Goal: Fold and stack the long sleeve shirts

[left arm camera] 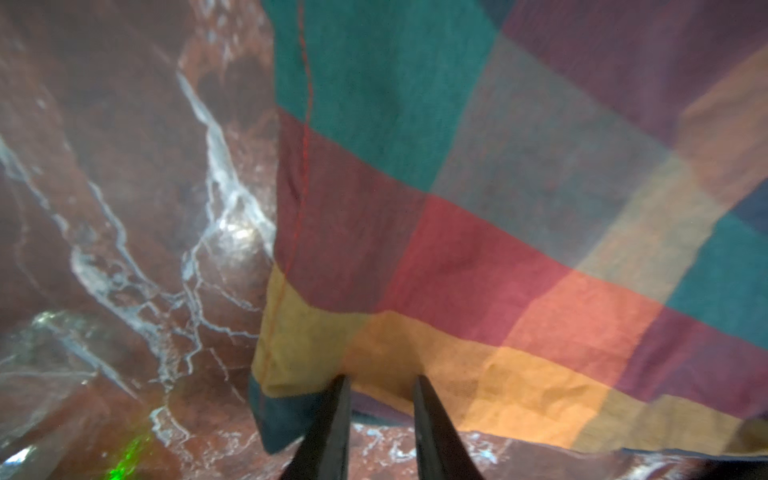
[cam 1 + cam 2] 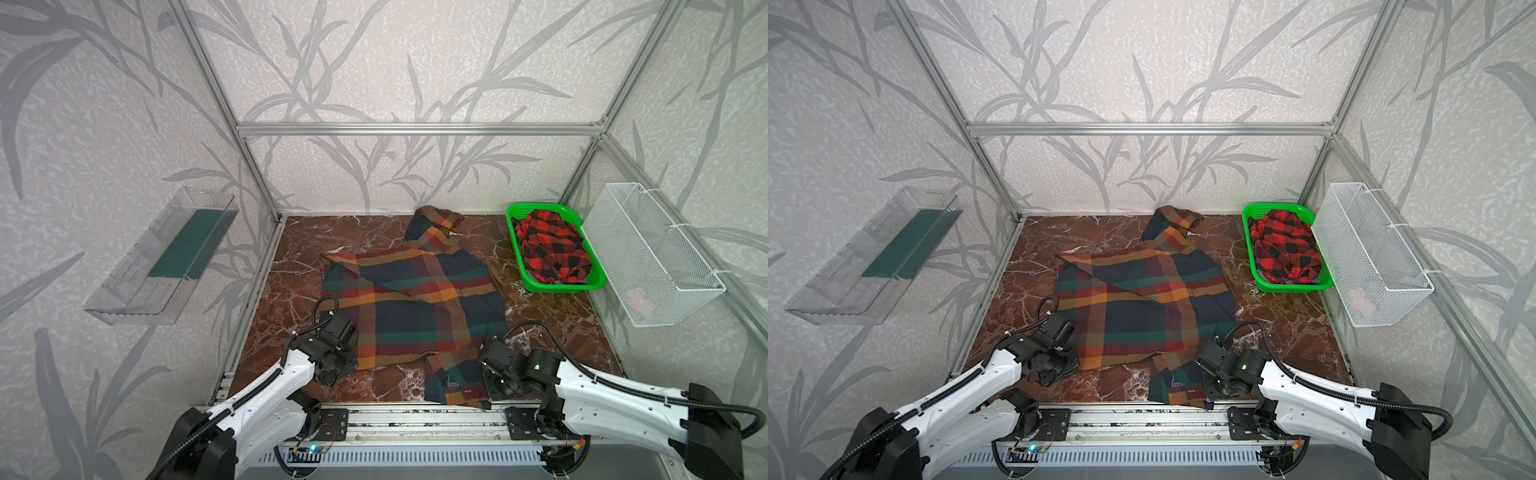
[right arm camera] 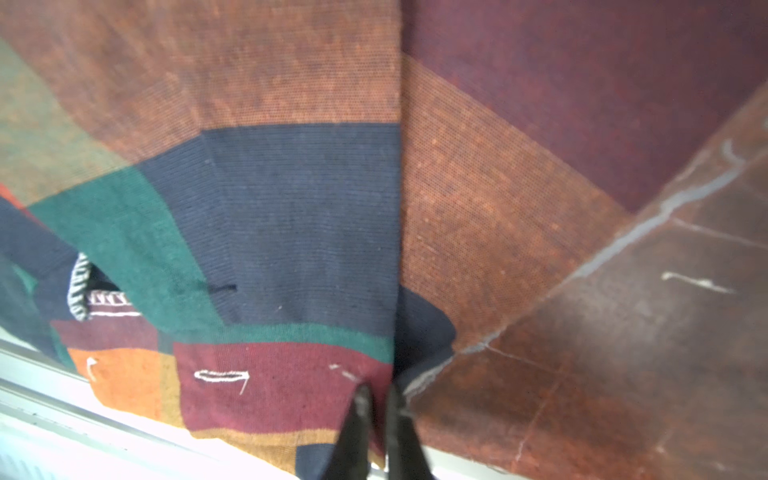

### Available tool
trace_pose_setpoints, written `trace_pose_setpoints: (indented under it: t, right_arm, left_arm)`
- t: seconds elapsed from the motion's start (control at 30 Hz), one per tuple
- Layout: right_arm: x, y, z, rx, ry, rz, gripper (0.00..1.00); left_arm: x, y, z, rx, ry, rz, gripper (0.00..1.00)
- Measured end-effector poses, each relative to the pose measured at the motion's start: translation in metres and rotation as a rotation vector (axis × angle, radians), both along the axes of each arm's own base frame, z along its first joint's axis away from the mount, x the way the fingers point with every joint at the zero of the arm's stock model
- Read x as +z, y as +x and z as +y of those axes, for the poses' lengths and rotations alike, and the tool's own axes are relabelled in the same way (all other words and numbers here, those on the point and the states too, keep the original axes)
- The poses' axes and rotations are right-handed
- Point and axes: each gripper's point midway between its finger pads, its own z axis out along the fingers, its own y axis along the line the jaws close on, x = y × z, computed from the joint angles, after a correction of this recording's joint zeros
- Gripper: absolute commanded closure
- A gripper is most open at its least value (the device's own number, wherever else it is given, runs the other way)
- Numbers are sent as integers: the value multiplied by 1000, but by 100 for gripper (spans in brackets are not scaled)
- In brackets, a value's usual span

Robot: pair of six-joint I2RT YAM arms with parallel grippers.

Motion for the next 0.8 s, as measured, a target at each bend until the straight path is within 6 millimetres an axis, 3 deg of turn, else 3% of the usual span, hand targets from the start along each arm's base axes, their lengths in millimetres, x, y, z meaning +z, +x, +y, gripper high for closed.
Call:
trace_pose_setpoints:
  t: [0.13,0.27,0.43,0.67,0.8]
  right_arm:
    - [6,0,0,18,-2,-5,100]
    - [25,7,5,41,8,-42,100]
    - [64,21,12,67,50,-139,100]
    - [110,36,13,90,76,-261,100]
    - [157,53,15,109,109,-403,100]
  left_arm:
    - [-1,1,-4,-12,-3,-4,76]
    - [-1,2,-7,-20,-5,-8,84]
    - [-2,1,-10,-21,-10,-11,100]
    - [-2,1,-11,-24,-30,-38,100]
    - [0,-3,-10,-27,-42,-38,100]
